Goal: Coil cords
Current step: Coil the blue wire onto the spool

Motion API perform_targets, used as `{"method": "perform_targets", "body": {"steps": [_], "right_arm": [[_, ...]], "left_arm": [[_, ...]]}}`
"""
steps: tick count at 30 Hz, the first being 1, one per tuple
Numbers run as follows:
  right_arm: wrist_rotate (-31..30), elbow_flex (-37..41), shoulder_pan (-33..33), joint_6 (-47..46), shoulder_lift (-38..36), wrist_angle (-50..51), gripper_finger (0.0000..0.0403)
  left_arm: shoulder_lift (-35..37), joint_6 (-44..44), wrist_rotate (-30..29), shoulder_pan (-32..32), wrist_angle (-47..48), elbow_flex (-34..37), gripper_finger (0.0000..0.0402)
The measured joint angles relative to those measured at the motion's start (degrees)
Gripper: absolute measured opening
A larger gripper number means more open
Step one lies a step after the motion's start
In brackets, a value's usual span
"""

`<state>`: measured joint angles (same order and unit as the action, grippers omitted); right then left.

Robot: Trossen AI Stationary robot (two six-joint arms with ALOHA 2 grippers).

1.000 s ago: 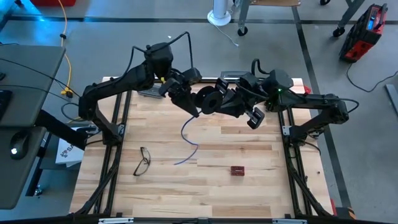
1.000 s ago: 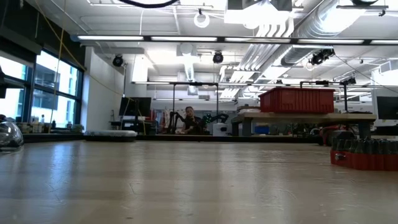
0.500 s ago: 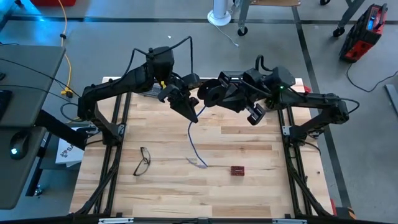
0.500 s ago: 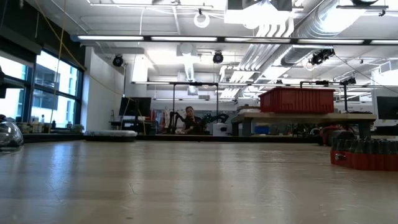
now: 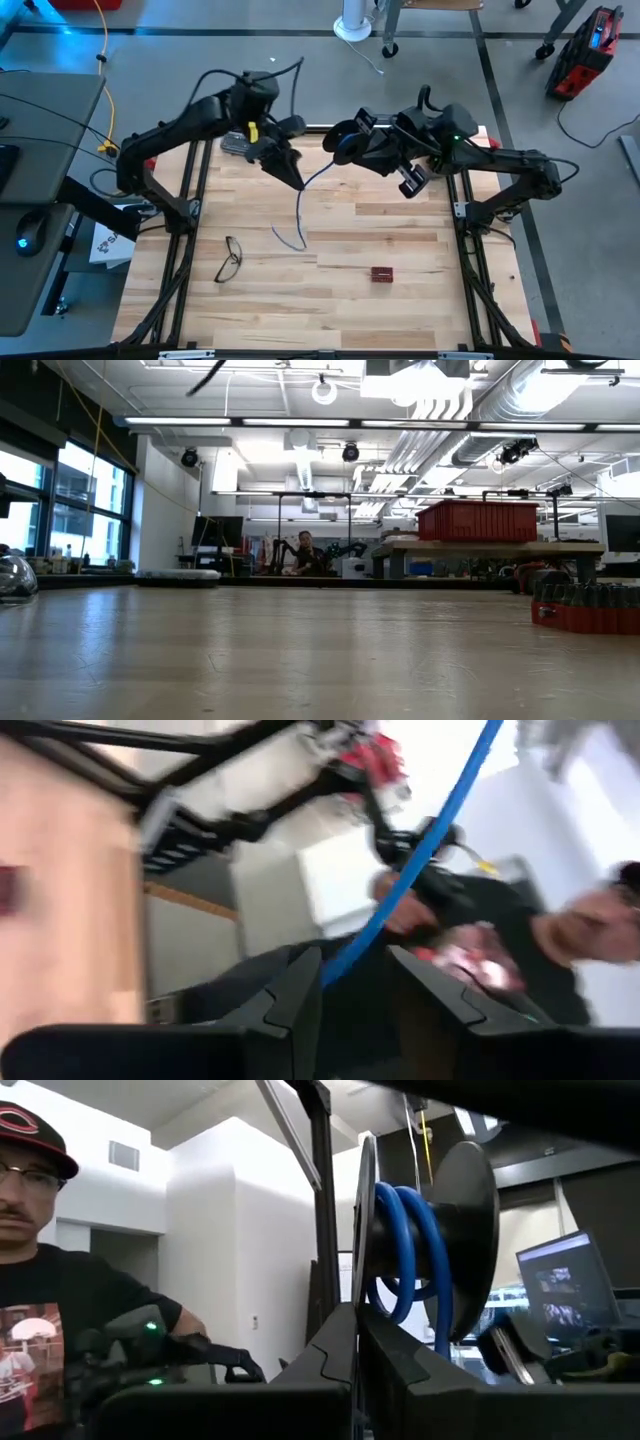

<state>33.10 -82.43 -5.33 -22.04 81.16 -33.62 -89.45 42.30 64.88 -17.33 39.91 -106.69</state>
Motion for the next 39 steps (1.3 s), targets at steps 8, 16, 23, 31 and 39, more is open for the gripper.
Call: {"method": "perform_targets", "body": {"steps": [8,16,23,31,39], "right_arm": [[-0.3,0.0,-1.9,-0.5,-1.2,4.8,0.0],[-2.7,0.0,-3.5,-3.5,-1.7,5.5,0.0],[-6.1,0.0,-3.4,-3.8,-1.7,5.3,0.0],[-5.8,0.0,-3.4,-2.4,-2.2,4.7,0.0],[-5.4,0.0,-3.8,-1.5,-3.7,3.8,0.0]], "left_arm": [[7.7,-18.4,-21.4,-7.0,19.5,0.0,0.0107],[10.8,-27.4,-42.3,-4.7,19.3,-0.1,0.0107],[5.6,-32.7,-49.9,0.2,16.8,0.0,0.0123],[-2.0,-34.0,-50.1,5.8,8.5,0.1,0.0162],[-2.1,-33.9,-50.7,8.3,-8.6,6.1,0.0175]]}}
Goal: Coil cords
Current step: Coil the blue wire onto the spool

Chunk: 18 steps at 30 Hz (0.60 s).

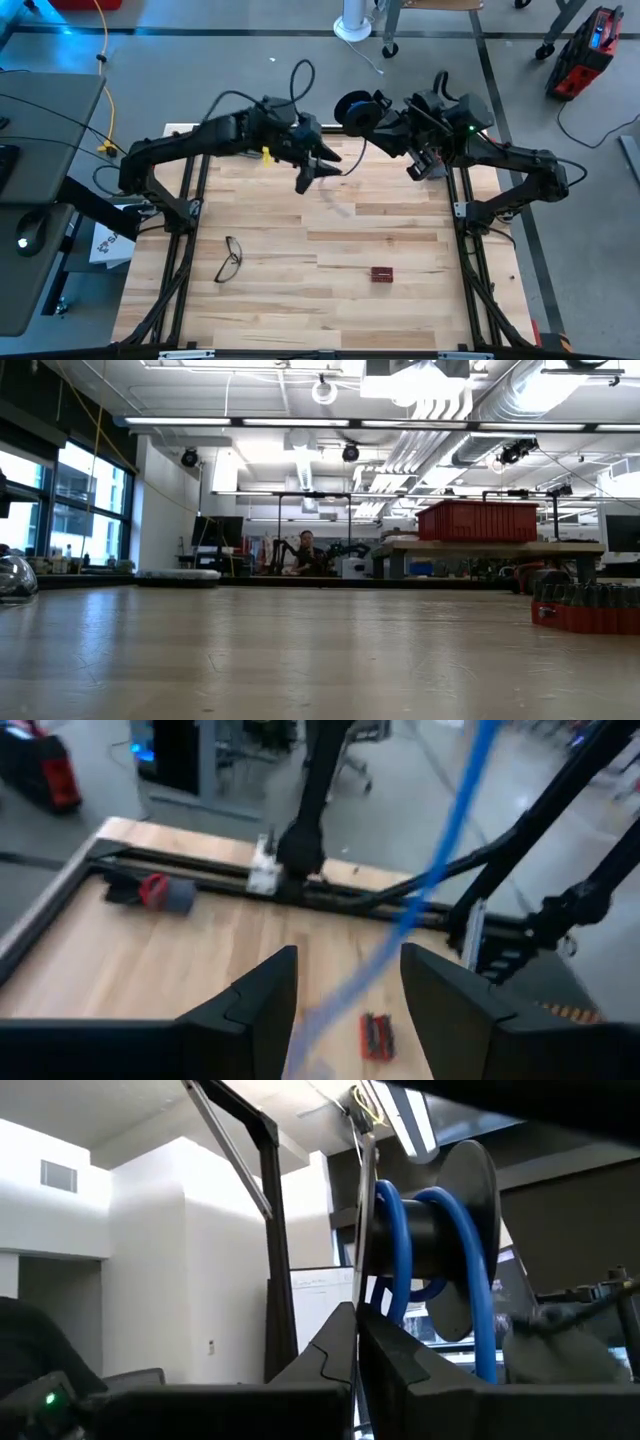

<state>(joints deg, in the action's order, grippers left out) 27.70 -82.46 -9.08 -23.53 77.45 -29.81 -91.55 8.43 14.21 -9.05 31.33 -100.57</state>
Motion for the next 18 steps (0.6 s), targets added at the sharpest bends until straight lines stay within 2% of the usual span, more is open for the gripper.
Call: {"method": "perform_targets", "body": {"steps": [7,9,14,18], "right_arm": [[3.0,0.0,-0.3,-0.9,-0.4,0.0,0.0],[3.0,0.0,-0.3,-1.5,-0.4,0.4,0.0],[3.1,0.0,-0.3,-2.0,-0.4,0.0,0.0],[3.1,0.0,-0.3,-2.1,-0.4,0.0,0.0]], "left_arm": [[0.0,4.8,2.2,1.8,-16.7,12.3,0.0175],[0.1,5.4,1.8,1.8,-21.9,13.4,0.0175],[0.2,1.7,-3.3,1.7,-26.5,13.5,0.0175],[-1.0,0.0,-2.8,1.7,-32.1,13.4,0.0175]]}}
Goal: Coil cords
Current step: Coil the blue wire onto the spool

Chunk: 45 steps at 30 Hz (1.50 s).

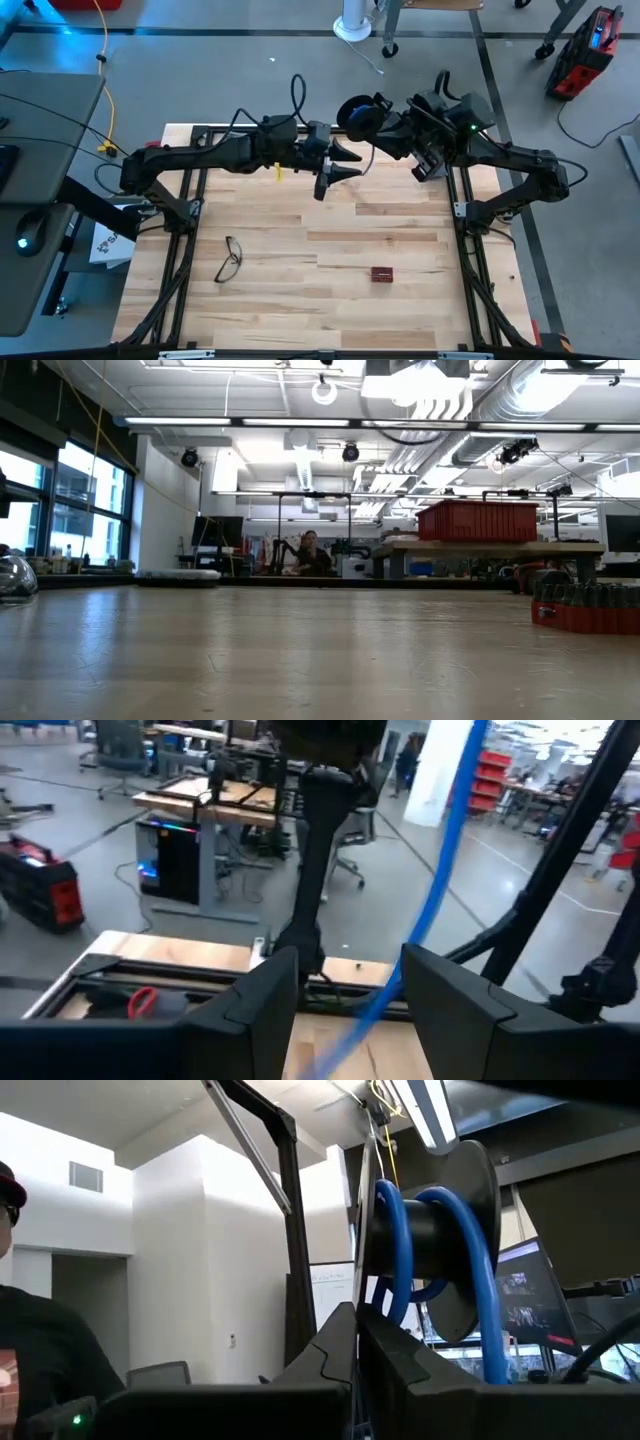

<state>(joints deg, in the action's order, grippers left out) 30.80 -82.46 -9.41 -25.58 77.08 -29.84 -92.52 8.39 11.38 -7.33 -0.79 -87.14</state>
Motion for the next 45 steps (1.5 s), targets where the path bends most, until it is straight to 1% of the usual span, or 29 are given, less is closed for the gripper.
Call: {"method": "perform_targets", "body": {"steps": [2,4,9,15,21,30,37,42,45], "right_arm": [[-0.1,0.0,0.0,0.0,0.0,0.0,0.0],[-0.1,0.0,0.0,0.0,0.0,0.0,0.0],[-0.1,0.0,0.0,0.0,0.0,-0.4,0.0],[-0.2,0.0,0.0,0.0,0.0,-0.7,0.0],[-0.3,0.0,0.0,0.0,0.0,-0.8,0.0],[-0.2,0.0,0.0,0.1,0.0,-0.9,0.0],[-0.2,0.0,0.0,0.1,0.0,-0.8,0.0],[-0.2,0.0,0.0,0.1,0.0,-0.4,0.0],[-0.2,0.0,0.0,0.1,0.0,-0.4,0.0]], "left_arm": [[-0.6,1.0,1.0,0.2,-1.1,0.0,0.0175],[-0.6,1.8,3.0,0.4,0.0,0.1,0.0175],[-0.1,1.8,6.6,1.6,0.1,0.1,0.0175],[-0.5,1.9,6.8,1.8,0.1,0.0,0.0175],[-0.8,-1.9,1.8,1.7,-1.0,0.0,0.0175],[-0.9,-6.0,-2.6,2.1,0.3,0.0,0.0175],[0.6,-6.3,-2.3,2.5,1.3,0.0,0.0175],[1.7,-8.1,-5.5,2.5,3.4,0.0,0.0175],[1.5,-8.1,-4.2,2.5,3.6,0.0,0.0175]]}}
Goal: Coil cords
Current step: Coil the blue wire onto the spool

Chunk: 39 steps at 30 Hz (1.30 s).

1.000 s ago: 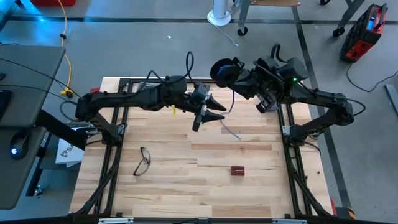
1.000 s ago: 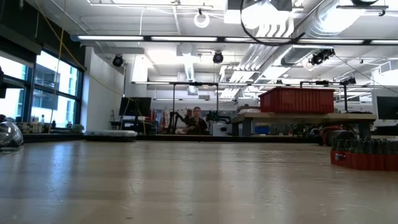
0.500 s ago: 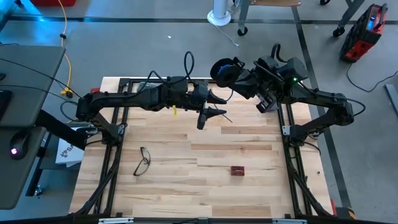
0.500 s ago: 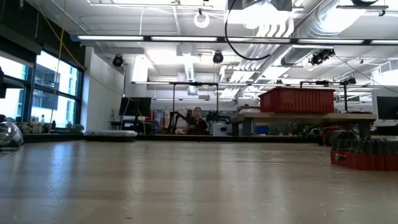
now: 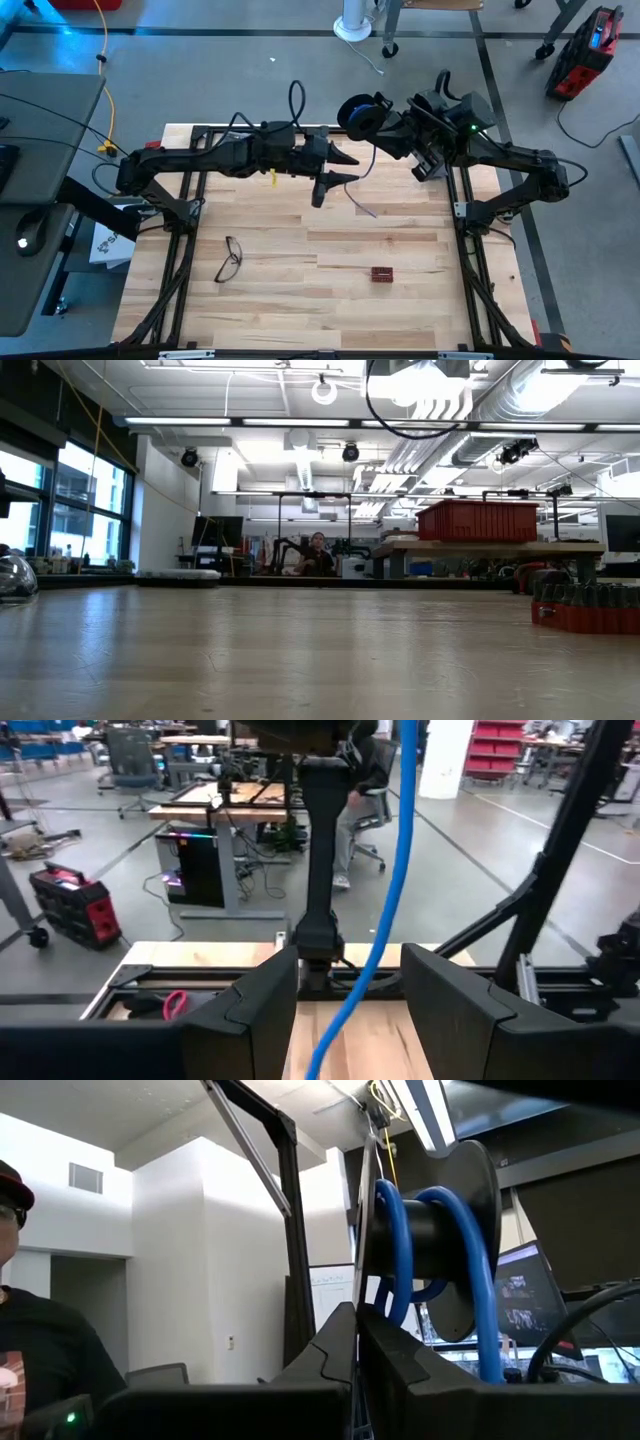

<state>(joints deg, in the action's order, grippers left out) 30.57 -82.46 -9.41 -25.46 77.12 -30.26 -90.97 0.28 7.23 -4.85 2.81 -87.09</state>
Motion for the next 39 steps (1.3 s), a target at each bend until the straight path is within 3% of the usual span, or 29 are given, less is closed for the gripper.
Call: {"method": "perform_targets", "body": {"steps": [7,12,23,39], "right_arm": [[0.0,0.0,0.0,0.0,0.0,0.0,0.0],[0.0,0.0,0.0,0.4,0.0,0.0,0.0],[0.0,0.0,0.0,0.4,0.0,0.0,0.0],[0.0,0.0,0.0,0.2,0.0,0.0,0.0]], "left_arm": [[-1.2,0.0,0.5,0.5,0.3,0.0,0.0175],[-1.1,0.5,4.7,0.6,0.4,0.0,0.0175],[-1.8,0.5,4.0,0.6,0.2,0.0,0.0139],[-2.8,0.1,4.0,0.6,-0.1,0.0,0.0121]]}}
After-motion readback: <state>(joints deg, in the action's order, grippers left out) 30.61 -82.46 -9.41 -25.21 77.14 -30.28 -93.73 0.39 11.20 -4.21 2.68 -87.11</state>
